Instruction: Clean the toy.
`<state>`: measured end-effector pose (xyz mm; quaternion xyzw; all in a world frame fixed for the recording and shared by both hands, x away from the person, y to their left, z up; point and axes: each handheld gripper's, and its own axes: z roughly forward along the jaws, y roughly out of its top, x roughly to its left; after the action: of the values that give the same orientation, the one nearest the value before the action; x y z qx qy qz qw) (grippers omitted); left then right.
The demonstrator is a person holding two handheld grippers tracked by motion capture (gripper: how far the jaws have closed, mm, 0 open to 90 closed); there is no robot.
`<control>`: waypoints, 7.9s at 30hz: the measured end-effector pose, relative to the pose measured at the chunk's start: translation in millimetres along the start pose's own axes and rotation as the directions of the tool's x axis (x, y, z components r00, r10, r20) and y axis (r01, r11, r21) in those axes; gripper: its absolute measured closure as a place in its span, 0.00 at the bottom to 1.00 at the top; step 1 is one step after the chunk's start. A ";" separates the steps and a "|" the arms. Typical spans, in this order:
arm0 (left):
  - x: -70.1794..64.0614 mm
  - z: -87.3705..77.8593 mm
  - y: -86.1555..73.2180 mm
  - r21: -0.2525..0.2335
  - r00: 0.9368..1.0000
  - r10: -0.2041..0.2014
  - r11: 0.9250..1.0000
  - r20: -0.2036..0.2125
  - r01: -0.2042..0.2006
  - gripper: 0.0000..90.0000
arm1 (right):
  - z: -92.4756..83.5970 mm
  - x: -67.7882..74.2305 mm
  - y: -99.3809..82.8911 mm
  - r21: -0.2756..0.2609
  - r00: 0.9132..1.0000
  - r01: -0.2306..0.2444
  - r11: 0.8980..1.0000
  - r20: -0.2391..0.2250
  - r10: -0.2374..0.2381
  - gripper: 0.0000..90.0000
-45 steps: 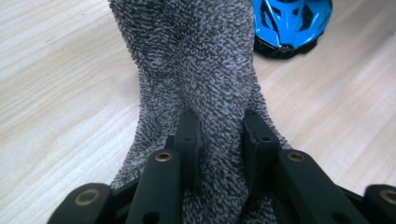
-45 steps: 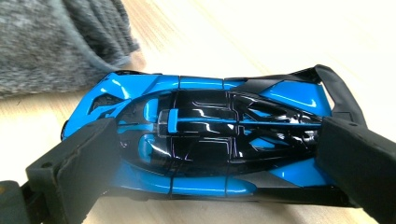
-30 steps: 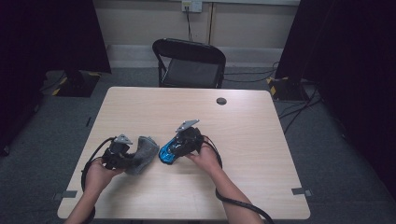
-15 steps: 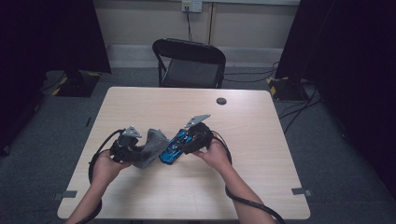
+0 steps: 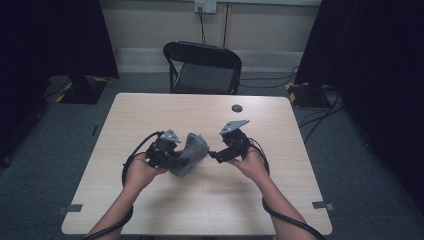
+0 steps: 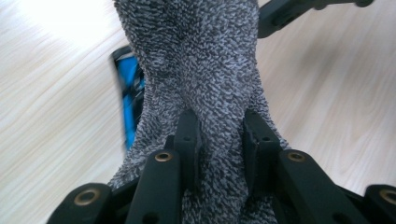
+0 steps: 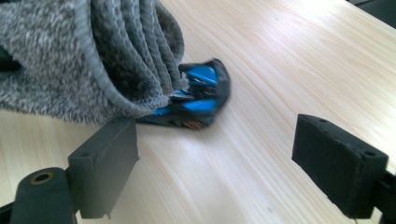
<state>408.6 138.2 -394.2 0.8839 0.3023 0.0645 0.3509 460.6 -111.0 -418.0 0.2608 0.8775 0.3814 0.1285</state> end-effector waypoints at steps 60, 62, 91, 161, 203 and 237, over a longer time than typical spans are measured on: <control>-53.8 93.5 -0.2 -0.049 0.992 0.081 0.996 0.102 -0.076 0.52 | -51.7 -41.7 -72.8 0.021 0.995 -0.069 0.997 0.070 0.067 0.15; -57.4 91.2 -6.4 -0.056 0.990 0.053 0.997 0.133 -0.046 0.53 | -48.3 -37.8 -70.8 0.033 0.996 -0.057 0.998 0.064 0.055 0.15; -22.5 112.5 7.9 -0.044 0.997 -0.079 0.996 -0.019 0.078 0.58 | 3.4 -22.7 -76.5 0.122 0.999 0.041 0.992 -0.022 -0.039 0.23; 41.9 101.8 -23.7 0.032 0.979 -0.087 0.995 -0.182 0.094 0.23 | 9.0 -47.5 -67.3 0.090 0.994 -0.112 0.990 -0.003 0.113 0.48; 36.4 97.8 -20.7 0.083 0.971 -0.118 0.987 -0.207 0.137 0.29 | 15.6 -38.5 -79.2 0.114 0.975 -0.221 0.969 0.042 0.217 0.76; 35.4 98.2 -15.8 0.117 0.968 -0.113 0.983 -0.222 0.142 0.29 | 15.1 -40.2 -80.7 0.103 0.970 -0.242 0.965 0.034 0.239 0.76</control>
<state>461.5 110.6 -481.3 0.8718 0.3984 0.1166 0.2602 471.4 -170.5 -486.6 0.3759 0.8569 0.3441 0.0767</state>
